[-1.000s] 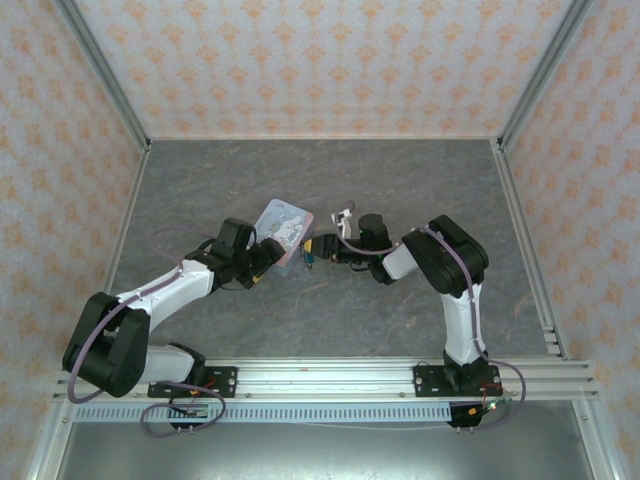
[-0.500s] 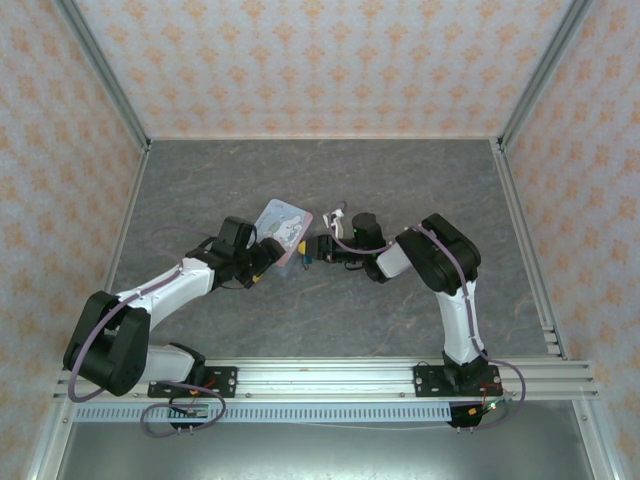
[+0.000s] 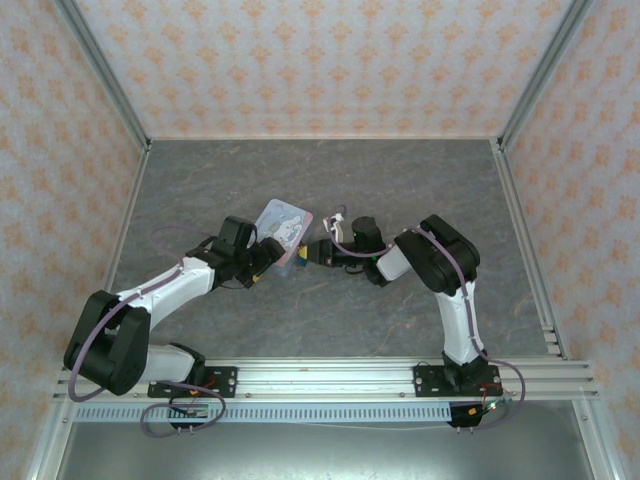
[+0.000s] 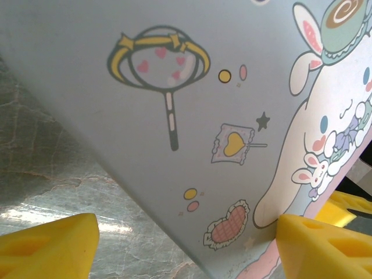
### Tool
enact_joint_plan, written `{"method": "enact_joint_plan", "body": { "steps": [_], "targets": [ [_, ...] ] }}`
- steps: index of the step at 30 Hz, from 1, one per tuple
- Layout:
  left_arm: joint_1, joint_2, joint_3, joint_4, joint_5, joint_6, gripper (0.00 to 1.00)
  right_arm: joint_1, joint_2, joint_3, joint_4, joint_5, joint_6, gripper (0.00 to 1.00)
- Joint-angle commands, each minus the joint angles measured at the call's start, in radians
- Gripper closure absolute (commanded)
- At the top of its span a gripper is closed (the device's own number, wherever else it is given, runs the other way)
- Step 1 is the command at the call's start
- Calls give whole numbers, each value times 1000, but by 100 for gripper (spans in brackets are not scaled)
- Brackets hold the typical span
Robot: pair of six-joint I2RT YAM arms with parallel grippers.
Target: Unlock a padlock with a key
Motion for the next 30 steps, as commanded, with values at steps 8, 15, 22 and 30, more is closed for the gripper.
{"method": "enact_joint_plan", "body": {
  "steps": [8, 15, 22, 30],
  "targets": [
    [-1, 13, -1, -83, -55, 7, 21, -2, -26, -1, 18, 15, -8, 91],
    [-1, 10, -4, -87, -56, 9, 21, -13, -28, -11, 24, 51, 22, 98],
    [-1, 7, -10, -81, -54, 9, 21, -24, -32, -9, 64, 97, 92, 100],
    [-1, -3, -19, -76, -53, 9, 21, -32, -32, 7, 67, 145, 125, 100]
  ]
}}
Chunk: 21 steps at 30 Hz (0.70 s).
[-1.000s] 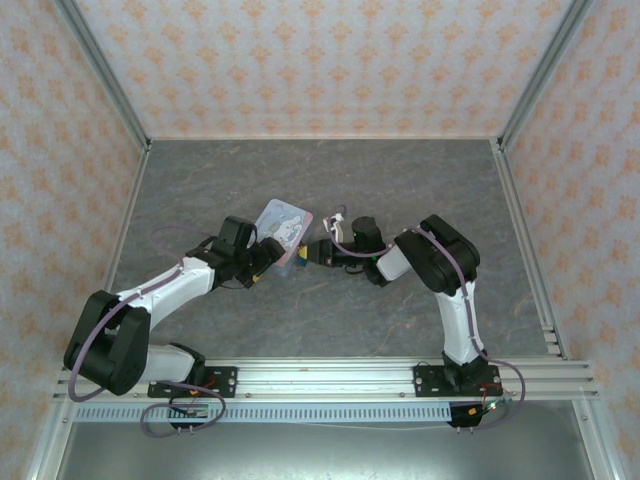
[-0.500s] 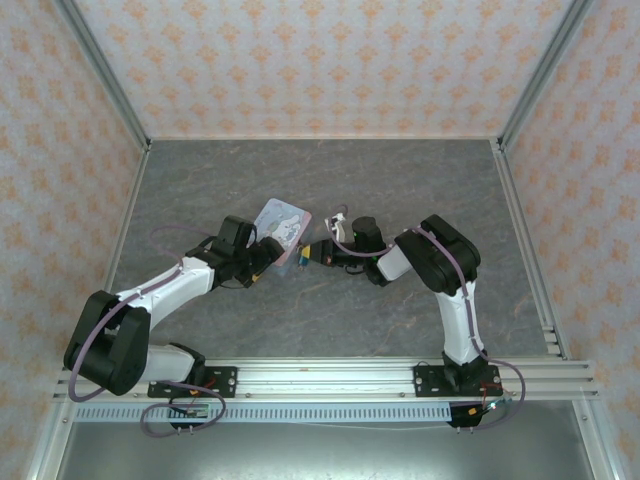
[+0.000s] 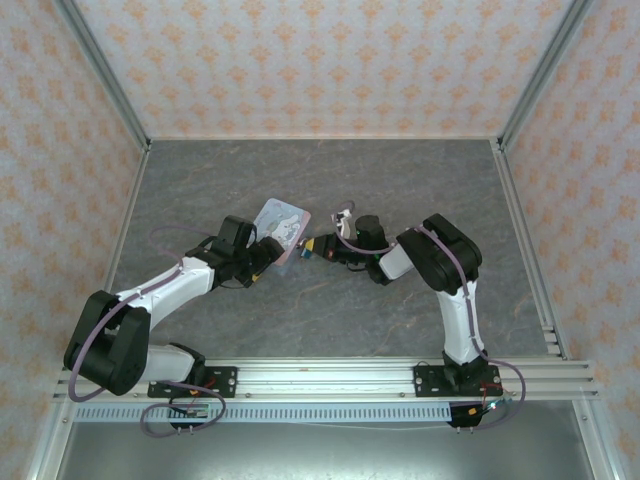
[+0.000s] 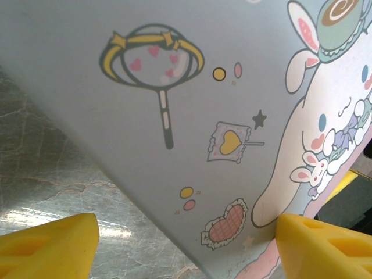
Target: Unlock a padlock with a key
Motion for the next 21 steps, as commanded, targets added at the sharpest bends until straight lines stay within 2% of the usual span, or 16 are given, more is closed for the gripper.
{"method": "enact_joint_plan", "body": {
  "steps": [1, 9, 13, 21],
  "targets": [
    [-1, -8, -18, -76, -40, 9, 21, -12, -35, 3, 53, 40, 9, 100],
    [0, -95, 9, -91, -73, 15, 16, -42, -199, -101, -105, 104, -131, 100],
    [2, -170, 42, -114, -120, 39, 11, -43, -351, -136, -292, 140, -232, 100],
    [5, -339, 99, -174, -291, 155, 6, -42, -655, -169, -720, 192, -378, 100]
  ]
}}
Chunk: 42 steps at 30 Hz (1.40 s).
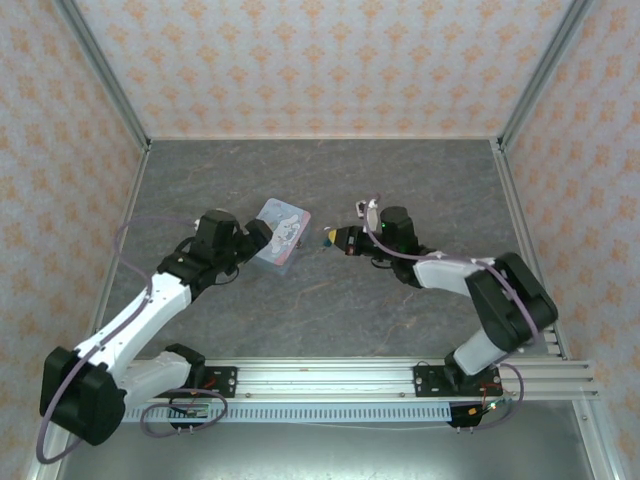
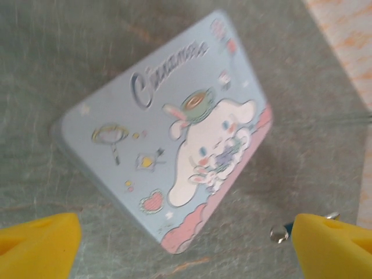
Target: Unlock a padlock with a key
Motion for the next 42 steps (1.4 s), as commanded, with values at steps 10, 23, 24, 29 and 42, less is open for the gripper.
{"method": "enact_joint_plan", "body": {
  "steps": [10, 23, 24, 29, 42],
  "targets": [
    [5, -155, 38, -55, -218, 171, 6, 0, -269, 47, -846, 74, -226, 100],
    [5, -146, 34, -55, -231, 174, 6, 1, -153, 9, -900, 75, -208, 100],
    [5, -146, 36, -58, -232, 175, 6, 0, -137, 13, -899, 77, -209, 100],
    [5, -152, 38, -67, -232, 180, 6, 0, -107, 21, -884, 97, -208, 100],
    [5, -175, 125, -102, -278, 336, 6, -1, -276, 174, -1054, 375, -326, 56]
  ]
}}
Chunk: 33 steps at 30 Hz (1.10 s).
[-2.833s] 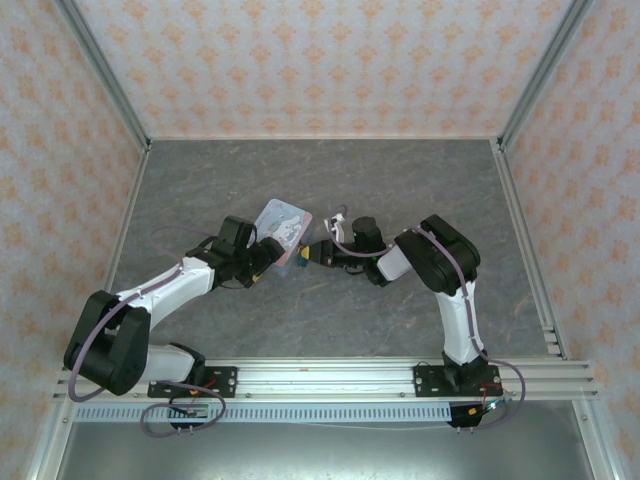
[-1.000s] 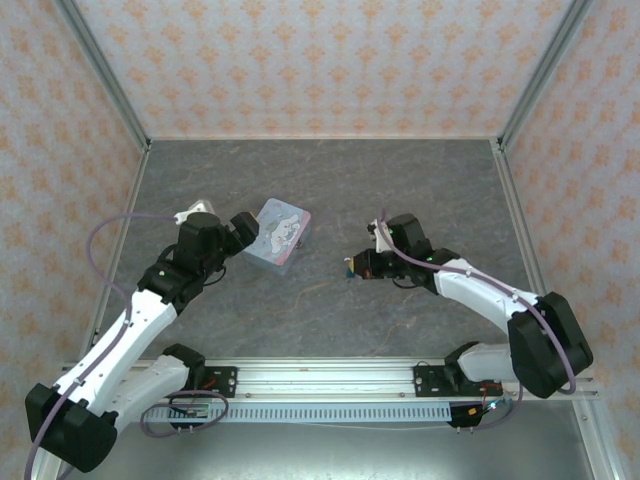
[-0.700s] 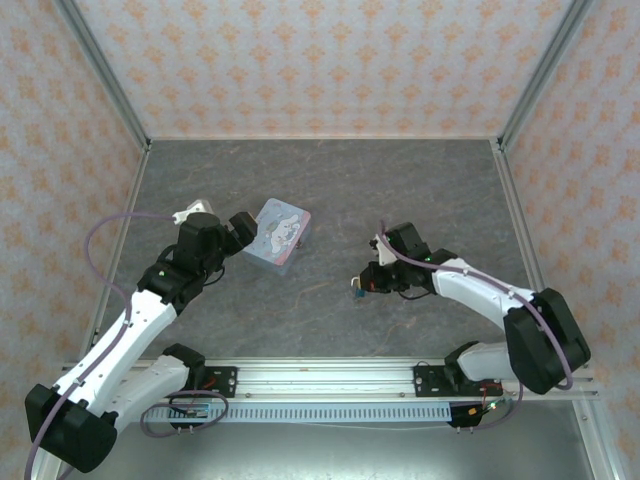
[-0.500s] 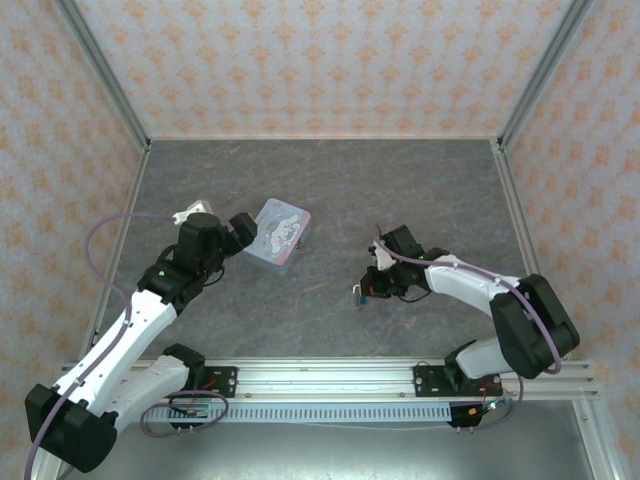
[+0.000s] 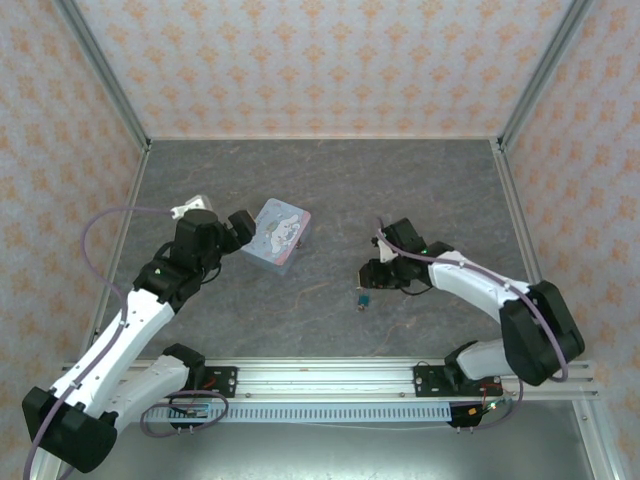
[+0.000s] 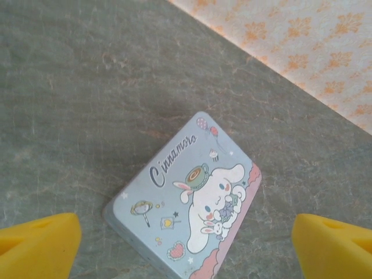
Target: Unlock a padlock with a key
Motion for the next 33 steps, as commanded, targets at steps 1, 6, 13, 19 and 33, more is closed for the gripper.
{"method": "enact_joint_plan", "body": {
  "steps": [1, 6, 13, 19, 33],
  "targets": [
    [5, -35, 53, -20, -77, 101, 6, -1, -99, 83, -85, 180, -82, 50],
    [5, -79, 52, 41, -186, 241, 8, -4, -238, 85, -24, 417, -152, 27],
    [6, -172, -60, 222, -293, 456, 5, -52, -427, -72, 229, 650, -220, 1],
    [41, -142, -174, 308, -430, 533, 3, -264, -504, -260, 436, 621, -184, 1],
    [158, 90, -383, 648, -410, 541, 3, -489, -207, -454, 930, 458, -174, 1]
  ]
}}
